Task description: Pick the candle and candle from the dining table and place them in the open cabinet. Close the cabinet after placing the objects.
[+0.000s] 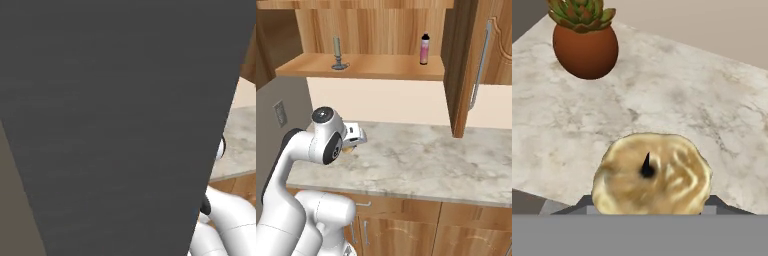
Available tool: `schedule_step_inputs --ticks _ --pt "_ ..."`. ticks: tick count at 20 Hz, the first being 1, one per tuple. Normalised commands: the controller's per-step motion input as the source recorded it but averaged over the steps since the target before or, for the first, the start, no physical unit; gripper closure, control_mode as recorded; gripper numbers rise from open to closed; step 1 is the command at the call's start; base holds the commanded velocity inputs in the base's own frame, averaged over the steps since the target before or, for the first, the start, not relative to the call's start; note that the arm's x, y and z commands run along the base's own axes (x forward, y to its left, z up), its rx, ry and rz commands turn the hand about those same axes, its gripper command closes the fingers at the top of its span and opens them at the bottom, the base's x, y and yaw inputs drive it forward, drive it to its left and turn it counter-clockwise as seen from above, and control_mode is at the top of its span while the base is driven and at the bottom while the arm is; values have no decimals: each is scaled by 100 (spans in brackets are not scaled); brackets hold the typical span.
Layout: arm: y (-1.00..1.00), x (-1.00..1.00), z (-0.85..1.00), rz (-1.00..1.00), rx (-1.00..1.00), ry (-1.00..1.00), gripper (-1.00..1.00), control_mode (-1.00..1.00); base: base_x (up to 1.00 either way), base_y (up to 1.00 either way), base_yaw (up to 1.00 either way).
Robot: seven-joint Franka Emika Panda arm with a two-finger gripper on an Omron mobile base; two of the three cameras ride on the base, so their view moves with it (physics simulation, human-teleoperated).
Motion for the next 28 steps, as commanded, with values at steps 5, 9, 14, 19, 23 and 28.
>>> schedule_step_inputs --ticks 5,9,14,19,23,28 --pt "0 0 0 0 0 0 100 100 50 -16 -5" --pt "0 0 0 0 0 0 100 100 47 -17 -3" --pt "0 0 0 0 0 0 100 100 22 -19 0" --pt "0 0 0 0 0 0 100 100 8 -29 0" --pt "0 0 0 0 0 0 100 100 0 -35 -5" --pt "0 0 0 0 0 0 100 100 -6 -24 -2"
